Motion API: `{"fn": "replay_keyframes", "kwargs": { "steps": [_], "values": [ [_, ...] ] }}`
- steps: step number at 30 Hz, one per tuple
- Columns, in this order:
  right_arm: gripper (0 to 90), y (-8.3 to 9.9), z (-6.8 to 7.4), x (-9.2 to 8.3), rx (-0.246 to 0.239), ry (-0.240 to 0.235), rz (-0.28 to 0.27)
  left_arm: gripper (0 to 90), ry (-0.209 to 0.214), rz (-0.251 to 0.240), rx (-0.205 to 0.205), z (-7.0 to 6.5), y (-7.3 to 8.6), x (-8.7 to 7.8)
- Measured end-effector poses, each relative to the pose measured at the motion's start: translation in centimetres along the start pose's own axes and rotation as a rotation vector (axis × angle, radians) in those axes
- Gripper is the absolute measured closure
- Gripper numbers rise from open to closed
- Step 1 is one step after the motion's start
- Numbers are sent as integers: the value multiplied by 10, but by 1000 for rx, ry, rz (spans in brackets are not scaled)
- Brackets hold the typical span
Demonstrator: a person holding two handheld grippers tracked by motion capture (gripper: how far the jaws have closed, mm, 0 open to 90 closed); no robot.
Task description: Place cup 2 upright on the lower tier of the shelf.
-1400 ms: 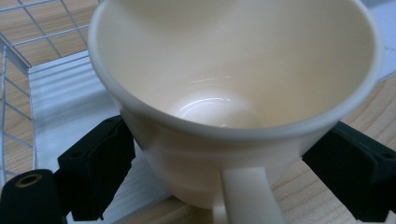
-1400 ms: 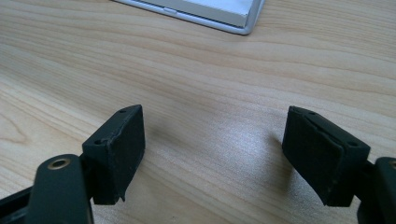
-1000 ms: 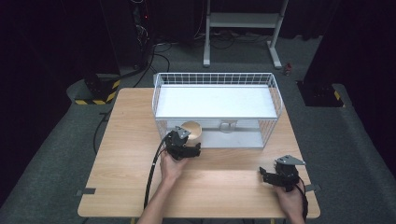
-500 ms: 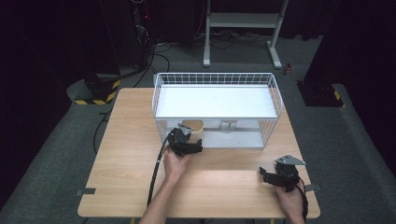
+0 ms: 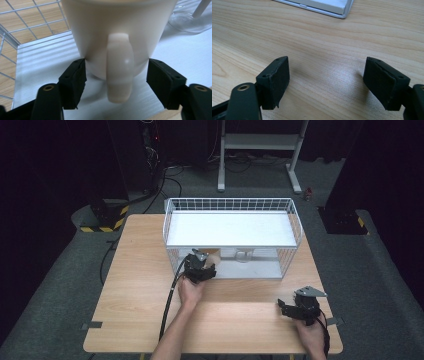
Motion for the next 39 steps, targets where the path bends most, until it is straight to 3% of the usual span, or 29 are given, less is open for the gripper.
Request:
{"fn": "replay_keyframes", "kwargs": {
  "steps": [1,3,9,14,19,22,26,30,33,38,39],
  "values": [
    [213,0,0,0,-1,0,0,345,-4,0,9,1,0,0],
    [213,0,0,0,-1,1,0,377,0,4,-12,0,1,1],
    [213,0,0,0,0,0,0,484,-10,6,8,4,2,4],
    [213,0,0,0,0,1,0,543,-4,11,-28,2,4,7],
    [213,0,0,0,1,0,0,586,-12,21,-24,4,7,9],
    [213,0,0,0,1,0,0,574,-3,21,-33,4,7,8],
    [213,0,0,0,0,0,0,483,10,17,-26,2,5,5],
    [213,0,0,0,0,0,0,415,6,16,12,4,2,-2],
    [213,0,0,0,1,0,0,384,32,0,-18,1,0,-6],
    [213,0,0,0,0,0,0,365,28,-24,-8,4,-4,-14],
    [213,0,0,0,1,1,0,362,32,-28,-21,2,-5,-16]
  ]
}}
Point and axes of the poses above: each handheld gripper's, and its own axes: x roughly forward along the jaws, y roughly out of its underside, z roughly to its left, the point moved 9 cm from there along x, roughly forward along the jaws, and after that the axes turned 15 degrees about -z, right-handed, at the moved point
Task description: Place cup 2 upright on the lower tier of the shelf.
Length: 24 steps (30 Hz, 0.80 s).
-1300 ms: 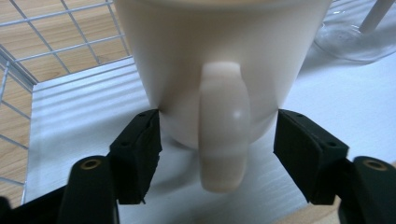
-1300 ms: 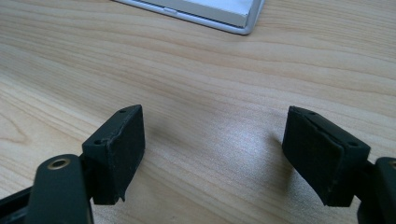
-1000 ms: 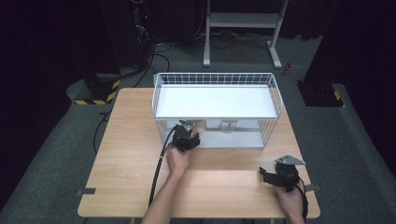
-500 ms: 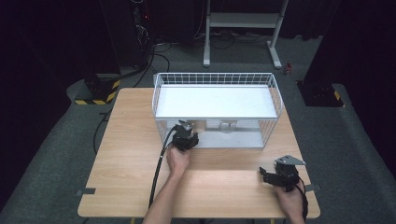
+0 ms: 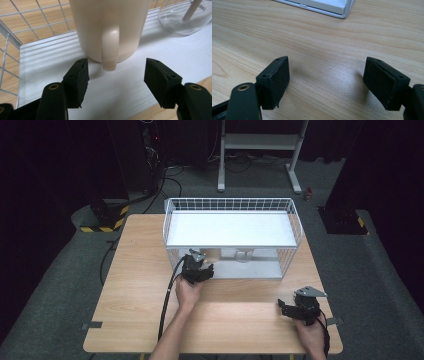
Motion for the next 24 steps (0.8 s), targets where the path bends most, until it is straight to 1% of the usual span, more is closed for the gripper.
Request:
{"fn": "replay_keyframes", "kwargs": {
  "steps": [1,2,3,4,5,6,7,9,12,16,19,21,22,24],
  "values": [
    [213,0,0,0,0,0,0,358,6,-8,-23,-3,-1,0],
    [213,0,0,0,0,0,0,354,8,-14,2,-1,-2,-2],
    [213,0,0,0,0,0,0,351,5,-15,-9,-1,-2,-3],
    [213,0,0,0,0,0,0,349,8,-13,-9,-1,-2,-5],
    [213,0,0,0,0,0,0,347,26,-13,-27,-4,-3,-6],
    [213,0,0,0,0,0,0,343,27,-16,-11,-3,-4,-7],
    [213,0,0,0,0,0,0,342,18,-24,11,-1,-5,-9],
    [213,0,0,0,0,0,0,340,28,-30,1,-2,-6,-12],
    [213,0,0,0,-1,0,0,338,32,-28,13,-1,-6,-15],
    [213,0,0,0,0,0,0,336,33,-41,-1,0,-7,-20],
    [213,0,0,0,0,0,0,335,42,-51,-2,-1,-8,-24],
    [213,0,0,0,-1,0,0,332,51,-50,-2,-3,-9,-26],
    [213,0,0,0,0,0,0,332,54,-50,8,-2,-9,-27],
    [213,0,0,0,0,0,0,329,57,-50,10,-3,-10,-31]
  ]
}}
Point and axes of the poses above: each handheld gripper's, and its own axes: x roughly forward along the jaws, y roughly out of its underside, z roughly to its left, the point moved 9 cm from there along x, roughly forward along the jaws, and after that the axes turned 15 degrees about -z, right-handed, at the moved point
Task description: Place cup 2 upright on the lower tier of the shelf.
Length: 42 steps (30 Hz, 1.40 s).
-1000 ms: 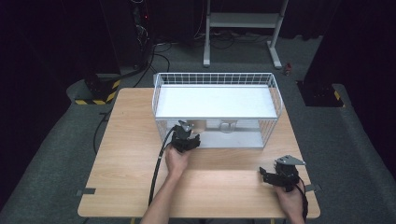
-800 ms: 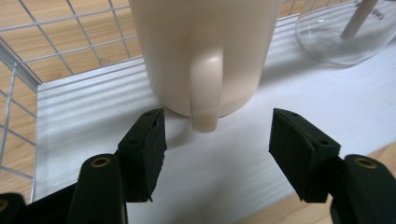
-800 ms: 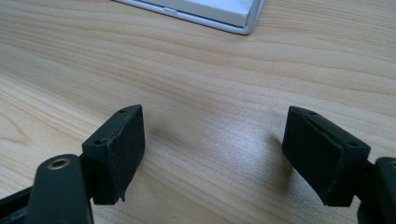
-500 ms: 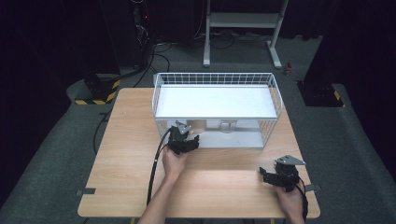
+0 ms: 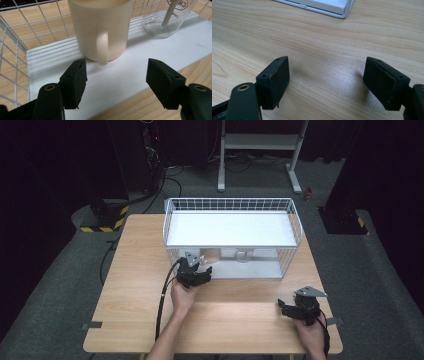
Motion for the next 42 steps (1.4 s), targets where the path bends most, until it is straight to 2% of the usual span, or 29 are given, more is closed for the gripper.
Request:
{"fn": "replay_keyframes", "kwargs": {
  "steps": [4,5,11,17,18,24,27,37,42],
  "values": [
    [214,0,0,0,2,3,-1,328,9,-6,6,0,-2,-8],
    [213,0,0,0,2,3,0,328,11,-18,-11,0,-3,-10],
    [213,0,0,0,2,3,-1,325,15,-40,-38,5,-5,-23],
    [213,0,0,0,0,2,0,319,17,-44,-40,10,-4,-36],
    [213,0,0,0,1,2,-1,318,16,-46,-53,10,-4,-38],
    [213,0,0,0,1,2,-1,311,12,-43,-45,16,-2,-50],
    [213,0,0,0,1,3,-1,310,8,-51,-63,18,-1,-55],
    [213,0,0,0,2,3,0,304,-4,-47,-67,24,3,-66],
    [213,0,0,0,1,3,0,304,-14,-28,-43,26,6,-67]
  ]
}}
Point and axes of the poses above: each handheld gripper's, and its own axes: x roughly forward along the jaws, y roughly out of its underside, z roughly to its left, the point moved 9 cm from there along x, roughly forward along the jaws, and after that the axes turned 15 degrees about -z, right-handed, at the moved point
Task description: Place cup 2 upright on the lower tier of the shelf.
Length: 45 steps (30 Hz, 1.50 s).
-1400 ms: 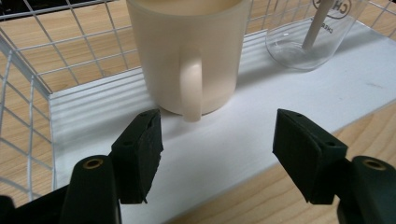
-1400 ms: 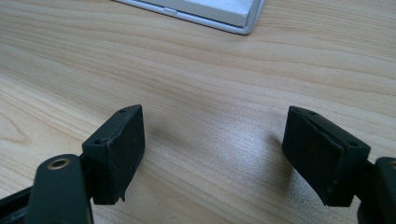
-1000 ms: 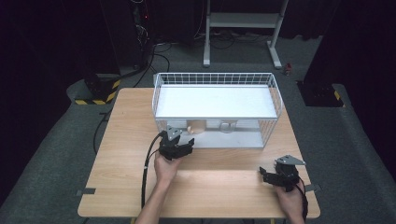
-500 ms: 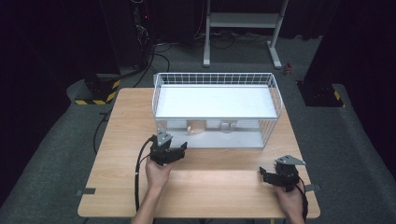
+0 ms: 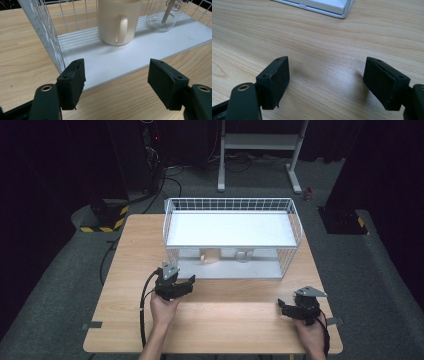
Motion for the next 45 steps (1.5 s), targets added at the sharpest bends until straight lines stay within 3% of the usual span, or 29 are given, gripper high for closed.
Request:
{"fn": "replay_keyframes", "kwargs": {
  "steps": [11,22,28,45],
  "values": [
    [213,0,0,0,2,0,0,298,-2,-6,2,3,4,-10],
    [213,0,0,0,-1,-1,0,283,-9,-4,-22,10,12,-19],
    [213,0,0,0,0,-1,0,279,-22,-7,-45,15,16,-24],
    [213,0,0,0,-1,0,0,270,-69,-3,-59,32,26,-40]
  ]
}}
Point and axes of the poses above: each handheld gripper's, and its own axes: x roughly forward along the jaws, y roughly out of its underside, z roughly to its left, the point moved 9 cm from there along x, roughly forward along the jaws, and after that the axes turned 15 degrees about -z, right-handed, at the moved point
